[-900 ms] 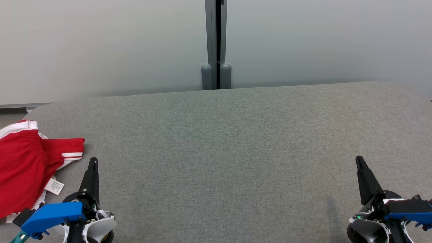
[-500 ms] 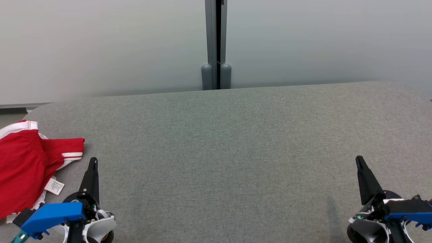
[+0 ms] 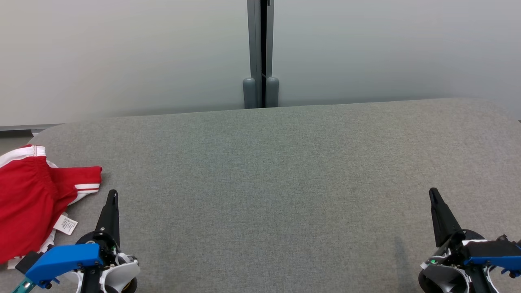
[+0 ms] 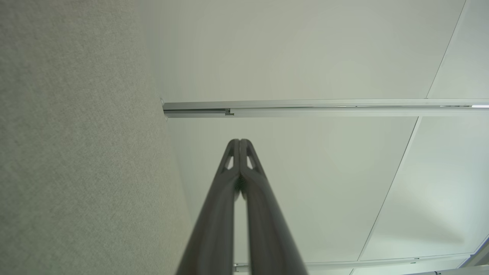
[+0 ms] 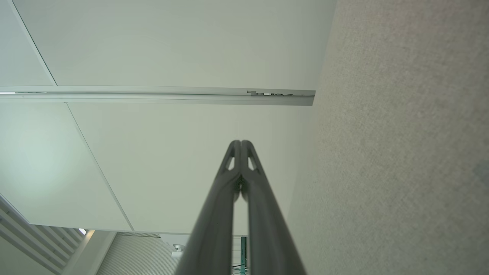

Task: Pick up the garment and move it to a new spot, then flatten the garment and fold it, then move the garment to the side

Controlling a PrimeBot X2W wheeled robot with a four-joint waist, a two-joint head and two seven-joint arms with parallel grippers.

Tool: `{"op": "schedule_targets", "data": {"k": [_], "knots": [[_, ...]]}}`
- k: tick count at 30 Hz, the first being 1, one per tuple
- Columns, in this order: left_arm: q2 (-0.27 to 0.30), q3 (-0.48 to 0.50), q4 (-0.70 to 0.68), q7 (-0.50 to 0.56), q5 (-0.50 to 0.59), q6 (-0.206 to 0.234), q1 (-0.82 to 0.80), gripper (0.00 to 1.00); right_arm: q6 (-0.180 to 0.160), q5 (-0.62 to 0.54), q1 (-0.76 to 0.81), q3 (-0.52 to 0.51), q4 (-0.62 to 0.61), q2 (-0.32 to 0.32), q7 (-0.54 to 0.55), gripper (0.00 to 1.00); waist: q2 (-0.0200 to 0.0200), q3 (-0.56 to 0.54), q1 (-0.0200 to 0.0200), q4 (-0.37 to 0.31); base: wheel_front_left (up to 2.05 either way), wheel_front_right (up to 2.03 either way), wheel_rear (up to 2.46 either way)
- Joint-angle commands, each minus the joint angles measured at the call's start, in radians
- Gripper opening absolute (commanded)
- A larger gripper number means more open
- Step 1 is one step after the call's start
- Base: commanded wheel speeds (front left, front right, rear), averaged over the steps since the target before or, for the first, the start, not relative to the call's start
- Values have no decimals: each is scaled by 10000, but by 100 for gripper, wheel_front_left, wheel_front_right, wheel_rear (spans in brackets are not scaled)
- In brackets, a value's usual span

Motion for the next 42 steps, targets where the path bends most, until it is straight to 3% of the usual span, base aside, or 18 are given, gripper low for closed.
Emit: {"op": "schedule_targets", "data": {"k": [1, 31, 32, 42], "knots": [[-12, 6, -35, 25, -46, -43, -104, 0, 5, 4, -125, -2, 13, 13, 17, 0, -1, 0, 0, 0, 0, 0, 0], [-11, 5, -35, 25, -46, -43, -105, 0, 5, 4, -125, -2, 13, 13, 16, 0, -1, 0, 0, 0, 0, 0, 0], [0, -2, -3, -2, -1, 0, -3, 100, 0, -4, -2, 0, -3, 0, -3, 100, -1, 1, 0, 0, 0, 0, 0], [12, -367, 8, -409, 202, 0, -112, 100, -1, -420, 12, 263, -57, -52, -421, 100, -1, 11, 0, -1, 0, 0, 0]]}}
